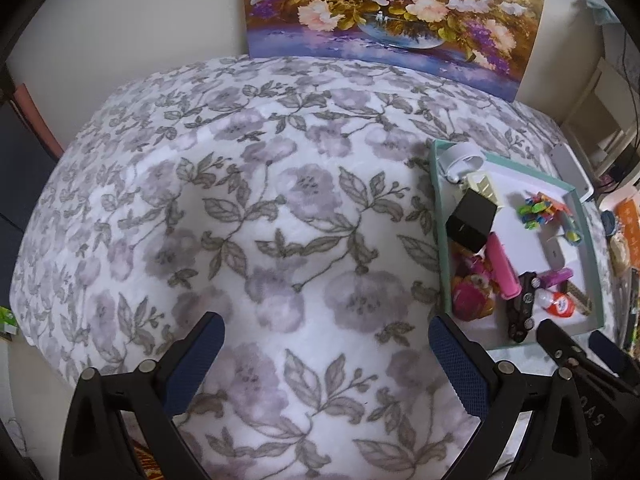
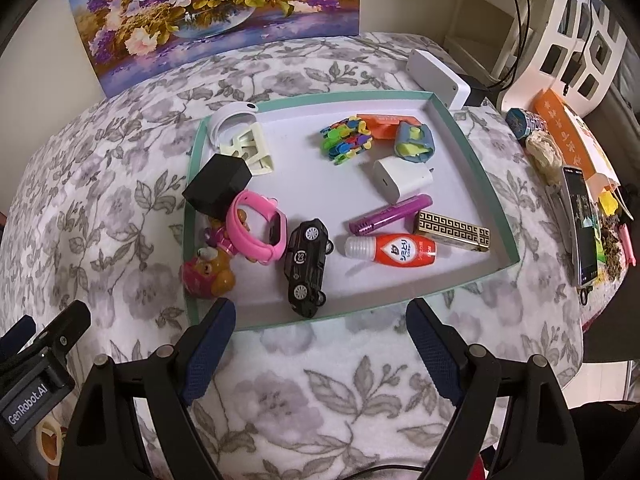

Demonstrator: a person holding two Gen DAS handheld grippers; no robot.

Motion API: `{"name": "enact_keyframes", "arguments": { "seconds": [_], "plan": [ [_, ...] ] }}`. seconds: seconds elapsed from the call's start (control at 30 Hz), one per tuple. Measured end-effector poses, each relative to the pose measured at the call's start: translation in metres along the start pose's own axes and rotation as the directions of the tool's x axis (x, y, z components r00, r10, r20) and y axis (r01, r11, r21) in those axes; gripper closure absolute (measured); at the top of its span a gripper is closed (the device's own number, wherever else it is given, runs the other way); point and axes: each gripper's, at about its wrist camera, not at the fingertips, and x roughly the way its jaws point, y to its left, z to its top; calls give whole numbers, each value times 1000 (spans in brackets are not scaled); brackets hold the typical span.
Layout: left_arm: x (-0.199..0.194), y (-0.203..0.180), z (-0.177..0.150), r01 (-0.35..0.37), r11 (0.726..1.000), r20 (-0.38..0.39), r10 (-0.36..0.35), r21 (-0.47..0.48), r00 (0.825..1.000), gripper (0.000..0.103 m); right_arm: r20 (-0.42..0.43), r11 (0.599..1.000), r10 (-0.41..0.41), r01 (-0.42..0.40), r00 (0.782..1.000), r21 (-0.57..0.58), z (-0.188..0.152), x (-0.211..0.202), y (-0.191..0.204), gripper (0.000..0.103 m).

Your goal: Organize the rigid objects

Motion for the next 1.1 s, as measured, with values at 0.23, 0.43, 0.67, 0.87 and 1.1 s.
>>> {"name": "enact_keyframes", "arguments": {
  "seconds": [0.23,0.43,0.67,0.87,1.1],
  "plan": [
    [-3,5,-9,-55,998,-7,55,9,998,0,14,1000,7,-7,1000,2,-4,-6,-1,15],
    [-7,4,-14,-66,997,1,66,30,998,0,11,1000,0,0,1000,-6,-4,-5,-1,15],
    [-9,6,-17,-76,997,-2,76,33,997,0,11,1000,-5,6,1000,-12,-5,-6,-1,15],
    [-8,10,-18,-85,996,-10,85,22,996,0,14,1000,-7,7,1000,-17,-6,-8,0,15],
    [-5,16,-18,-83,997,-31,83,3,996,0,19,999,-3,4,1000,-35,-6,-9,3,15]
  ]
}}
